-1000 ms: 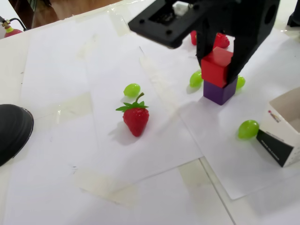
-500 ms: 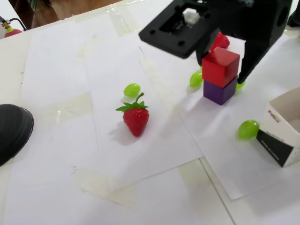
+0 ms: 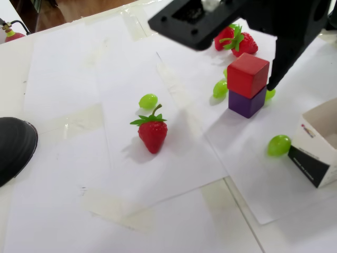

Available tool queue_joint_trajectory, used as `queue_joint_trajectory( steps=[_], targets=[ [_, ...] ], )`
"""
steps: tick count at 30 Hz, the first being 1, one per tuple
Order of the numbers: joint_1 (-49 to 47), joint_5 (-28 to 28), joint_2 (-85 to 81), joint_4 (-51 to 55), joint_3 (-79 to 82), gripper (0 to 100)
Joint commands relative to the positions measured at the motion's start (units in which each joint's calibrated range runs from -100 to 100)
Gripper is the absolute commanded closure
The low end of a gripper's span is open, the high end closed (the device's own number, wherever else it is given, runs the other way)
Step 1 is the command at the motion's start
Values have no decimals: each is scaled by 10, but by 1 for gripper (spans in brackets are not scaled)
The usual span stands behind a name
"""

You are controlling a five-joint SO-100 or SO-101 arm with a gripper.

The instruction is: Put the red cube on top of the purple cube

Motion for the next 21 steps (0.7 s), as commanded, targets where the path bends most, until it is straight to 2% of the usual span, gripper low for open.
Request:
queue_joint_trajectory(
  steps=[1, 4, 6, 7, 10, 14, 21],
  targets=[
    [15, -12, -123, 43, -69, 53],
    [22, -37, -201, 46, -34, 60],
    [31, -57, -291, 5, 56, 68],
    [37, -57, -322, -13, 88, 69],
    [65, -56, -447, -84, 225, 85],
    [112, -54, -591, -103, 347, 99],
    [171, -30, -767, -73, 479, 100]
  ],
)
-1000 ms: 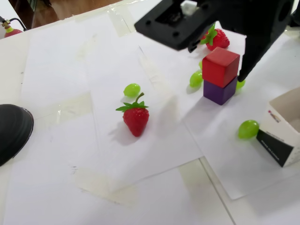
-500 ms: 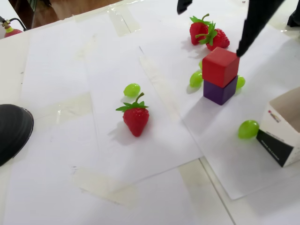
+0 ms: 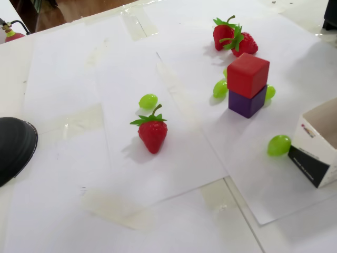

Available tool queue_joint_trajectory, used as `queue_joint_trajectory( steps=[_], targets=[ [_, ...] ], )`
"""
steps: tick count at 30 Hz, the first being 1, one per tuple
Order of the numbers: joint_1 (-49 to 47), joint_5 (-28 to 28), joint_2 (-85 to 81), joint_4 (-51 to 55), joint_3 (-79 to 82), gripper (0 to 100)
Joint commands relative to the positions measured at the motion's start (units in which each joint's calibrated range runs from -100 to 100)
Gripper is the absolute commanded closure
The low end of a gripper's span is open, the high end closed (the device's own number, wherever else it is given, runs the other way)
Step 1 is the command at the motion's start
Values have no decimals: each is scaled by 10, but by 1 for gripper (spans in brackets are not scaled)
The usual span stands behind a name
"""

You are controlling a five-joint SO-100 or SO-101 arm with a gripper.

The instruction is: Put the red cube on top of the purple cube

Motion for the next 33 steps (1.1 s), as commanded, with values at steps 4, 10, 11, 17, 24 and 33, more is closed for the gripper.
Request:
queue_joint_trajectory(
  steps=[4, 10, 11, 17, 24, 33],
  targets=[
    [34, 28, -127, 58, 48, 100],
    [16, 28, -189, 72, 82, 100],
    [16, 28, -204, 75, 88, 100],
    [20, 32, -291, 141, 97, 100],
    [17, 32, -322, 181, 97, 100],
    [53, 47, -334, 180, 101, 100]
  ],
)
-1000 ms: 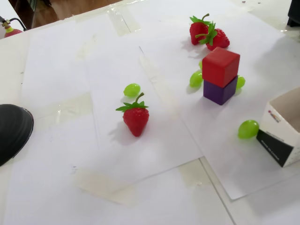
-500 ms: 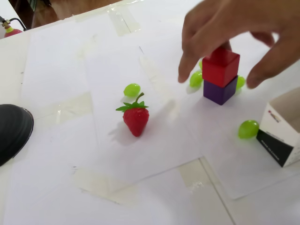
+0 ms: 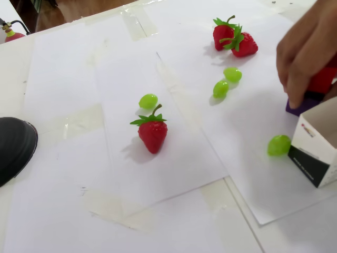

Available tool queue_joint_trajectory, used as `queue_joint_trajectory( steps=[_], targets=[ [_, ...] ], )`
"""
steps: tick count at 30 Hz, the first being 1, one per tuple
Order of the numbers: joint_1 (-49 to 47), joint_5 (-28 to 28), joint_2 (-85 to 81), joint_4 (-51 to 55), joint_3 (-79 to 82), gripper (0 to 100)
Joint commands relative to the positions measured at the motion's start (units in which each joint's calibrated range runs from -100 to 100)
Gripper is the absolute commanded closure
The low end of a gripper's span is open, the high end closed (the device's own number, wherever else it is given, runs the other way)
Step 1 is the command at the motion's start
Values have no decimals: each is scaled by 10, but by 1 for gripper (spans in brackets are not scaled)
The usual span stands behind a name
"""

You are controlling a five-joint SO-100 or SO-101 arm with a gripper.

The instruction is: Put the red cube on top of the purple cube

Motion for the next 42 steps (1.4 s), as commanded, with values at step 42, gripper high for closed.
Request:
queue_joint_trajectory(
  steps=[42],
  targets=[
    [-17, 37, 557, -72, -396, 100]
  ],
)
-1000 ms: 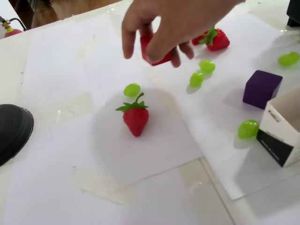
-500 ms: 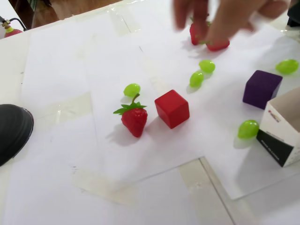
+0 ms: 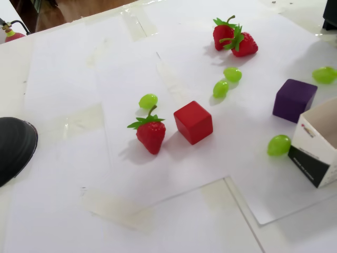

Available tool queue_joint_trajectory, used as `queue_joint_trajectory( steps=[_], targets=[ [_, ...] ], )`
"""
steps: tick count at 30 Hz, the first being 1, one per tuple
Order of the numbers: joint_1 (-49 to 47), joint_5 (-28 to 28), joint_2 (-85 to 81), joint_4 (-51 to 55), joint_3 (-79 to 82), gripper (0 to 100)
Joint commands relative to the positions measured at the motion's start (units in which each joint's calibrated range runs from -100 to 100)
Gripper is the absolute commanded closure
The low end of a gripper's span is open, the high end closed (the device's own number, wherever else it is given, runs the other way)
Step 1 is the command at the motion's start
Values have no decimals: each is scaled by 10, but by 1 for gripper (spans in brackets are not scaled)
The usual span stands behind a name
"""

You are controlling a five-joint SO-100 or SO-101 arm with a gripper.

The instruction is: Put the red cube on top of the purple cube

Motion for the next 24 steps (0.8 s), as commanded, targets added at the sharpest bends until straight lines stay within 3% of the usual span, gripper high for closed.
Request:
queue_joint_trajectory(
  steps=[1, 12, 24],
  targets=[
    [9, 2, 175, -10, -217, 100],
    [-21, 1, 501, -6, -526, 100],
    [-69, -31, 664, -66, -559, 100]
  ],
)
